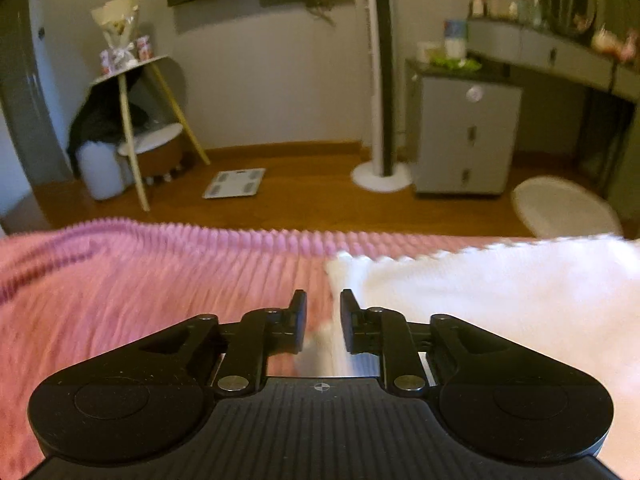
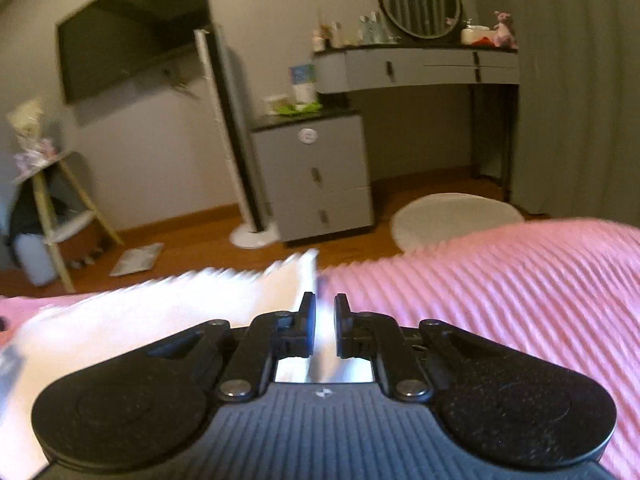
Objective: Fold small clothes
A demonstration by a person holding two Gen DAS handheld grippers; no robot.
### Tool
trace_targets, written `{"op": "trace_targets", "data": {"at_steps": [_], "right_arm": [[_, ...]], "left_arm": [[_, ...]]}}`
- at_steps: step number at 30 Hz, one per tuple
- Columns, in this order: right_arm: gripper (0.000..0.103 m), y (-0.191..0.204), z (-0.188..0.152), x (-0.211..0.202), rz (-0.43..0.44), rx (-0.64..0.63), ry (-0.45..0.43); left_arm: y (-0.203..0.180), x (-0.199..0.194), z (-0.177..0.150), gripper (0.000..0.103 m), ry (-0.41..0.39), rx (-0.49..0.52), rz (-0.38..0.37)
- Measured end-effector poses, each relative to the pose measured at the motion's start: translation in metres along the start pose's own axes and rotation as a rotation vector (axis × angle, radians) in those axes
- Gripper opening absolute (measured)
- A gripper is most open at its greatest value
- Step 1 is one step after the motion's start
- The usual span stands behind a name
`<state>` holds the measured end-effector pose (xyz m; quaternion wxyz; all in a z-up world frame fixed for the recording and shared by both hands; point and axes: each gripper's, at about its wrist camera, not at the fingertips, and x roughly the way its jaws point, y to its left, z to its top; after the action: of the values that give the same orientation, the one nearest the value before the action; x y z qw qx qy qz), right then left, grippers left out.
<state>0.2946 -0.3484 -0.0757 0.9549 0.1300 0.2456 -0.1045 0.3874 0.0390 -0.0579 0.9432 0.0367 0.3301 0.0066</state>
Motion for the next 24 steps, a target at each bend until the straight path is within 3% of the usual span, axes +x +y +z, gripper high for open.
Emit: {"op": "trace_targets", "data": {"at_steps": [5,6,8,13,24], "right_arm": [[0.009,0.014,-0.05,-0.047,0.147,-0.002,0.024],[0.009,0.019,-0.058,-0.046,0.145,-0.019,0.044],[0.008,0.025,-0.069,-0.04,0.117,-0.047,0.095],[0.0,0.024,-0.076,-0.034,0.02,-0.077,0.119],[0.0,0.021,-0.068,-0.031,-0.003,-0.085,0.135]], "left_arm": [[0.001,-0.045,-0.044,0.034,0.038,-0.038,-0.134],[-0.003,-0.046,-0.051,0.04,0.053,-0.026,-0.137],[-0.01,-0.043,-0.061,0.041,0.07,0.008,-0.098],[-0.02,-0.042,-0.065,0.042,0.104,0.054,-0.07],[-0.013,-0.035,-0.066,0.057,0.152,0.037,-0.053]]}}
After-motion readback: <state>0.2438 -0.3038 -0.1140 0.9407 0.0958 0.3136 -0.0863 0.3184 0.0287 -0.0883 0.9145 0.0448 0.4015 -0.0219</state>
